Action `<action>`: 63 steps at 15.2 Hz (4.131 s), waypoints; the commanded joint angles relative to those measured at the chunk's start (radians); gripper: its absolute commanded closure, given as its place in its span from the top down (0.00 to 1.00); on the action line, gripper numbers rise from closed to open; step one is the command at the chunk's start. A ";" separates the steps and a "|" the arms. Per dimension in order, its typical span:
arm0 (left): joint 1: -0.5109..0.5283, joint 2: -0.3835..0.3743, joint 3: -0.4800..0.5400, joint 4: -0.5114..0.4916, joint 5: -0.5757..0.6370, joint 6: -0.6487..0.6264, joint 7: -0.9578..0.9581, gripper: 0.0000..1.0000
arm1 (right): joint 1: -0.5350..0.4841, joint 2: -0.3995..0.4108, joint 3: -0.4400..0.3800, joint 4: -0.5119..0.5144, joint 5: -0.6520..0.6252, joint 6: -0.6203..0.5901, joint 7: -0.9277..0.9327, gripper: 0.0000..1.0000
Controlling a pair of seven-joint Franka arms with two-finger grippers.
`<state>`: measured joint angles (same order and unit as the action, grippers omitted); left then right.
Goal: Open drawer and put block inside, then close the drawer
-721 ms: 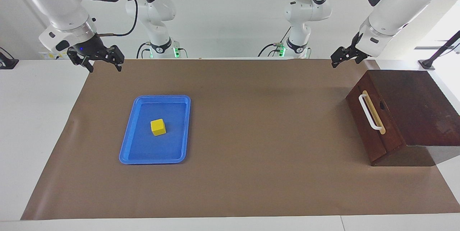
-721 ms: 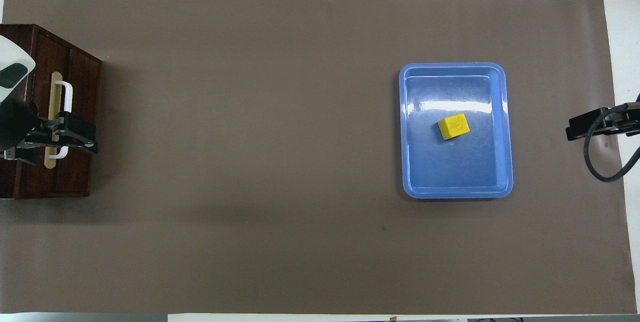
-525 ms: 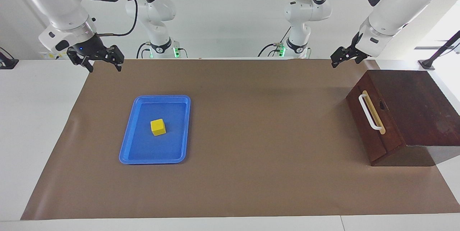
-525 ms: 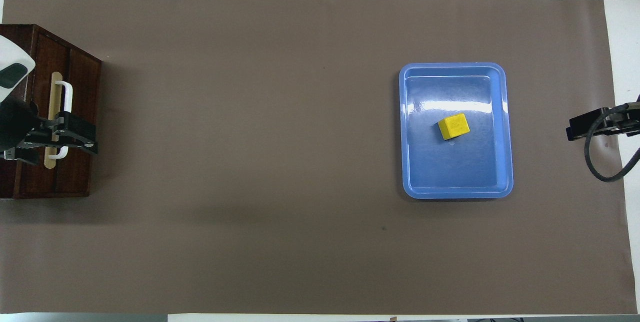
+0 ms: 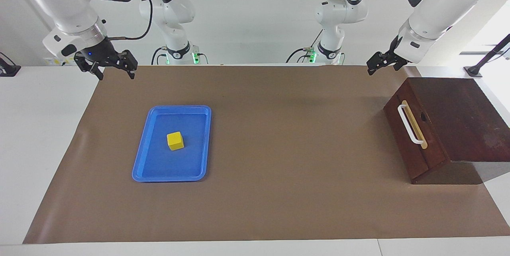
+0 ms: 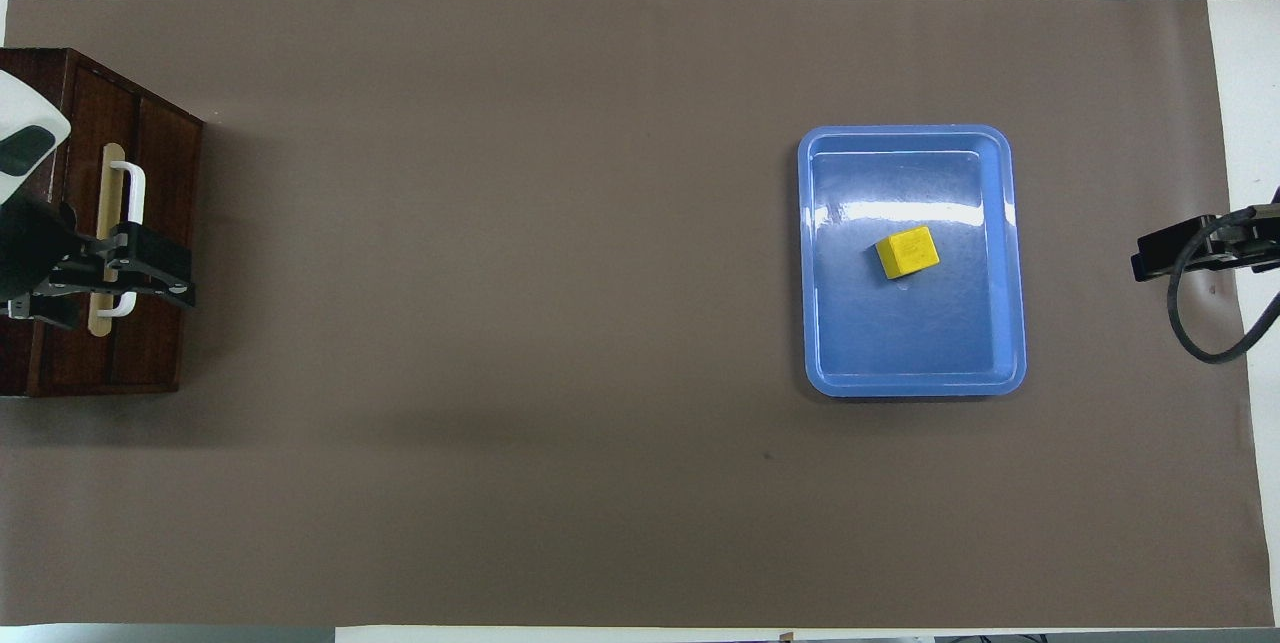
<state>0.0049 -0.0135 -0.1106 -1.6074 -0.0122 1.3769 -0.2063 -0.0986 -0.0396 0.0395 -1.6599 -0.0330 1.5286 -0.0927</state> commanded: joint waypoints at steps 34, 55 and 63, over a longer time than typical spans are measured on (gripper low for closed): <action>-0.003 -0.014 0.008 -0.009 0.001 -0.010 -0.001 1.00 | -0.109 0.558 0.010 -0.027 0.656 0.206 0.953 1.00; -0.007 -0.014 0.008 -0.026 0.003 0.111 -0.001 1.00 | -0.096 0.552 0.010 -0.080 0.659 0.266 0.874 0.00; -0.017 0.082 0.006 -0.276 0.335 0.617 0.070 1.00 | 0.002 0.527 0.023 0.178 0.660 0.157 1.143 0.00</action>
<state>0.0033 0.0203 -0.1146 -1.8604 0.2373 1.9150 -0.1527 -0.1494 0.5002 0.0631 -1.5653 0.6102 1.7207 0.9507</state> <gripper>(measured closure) 0.000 0.449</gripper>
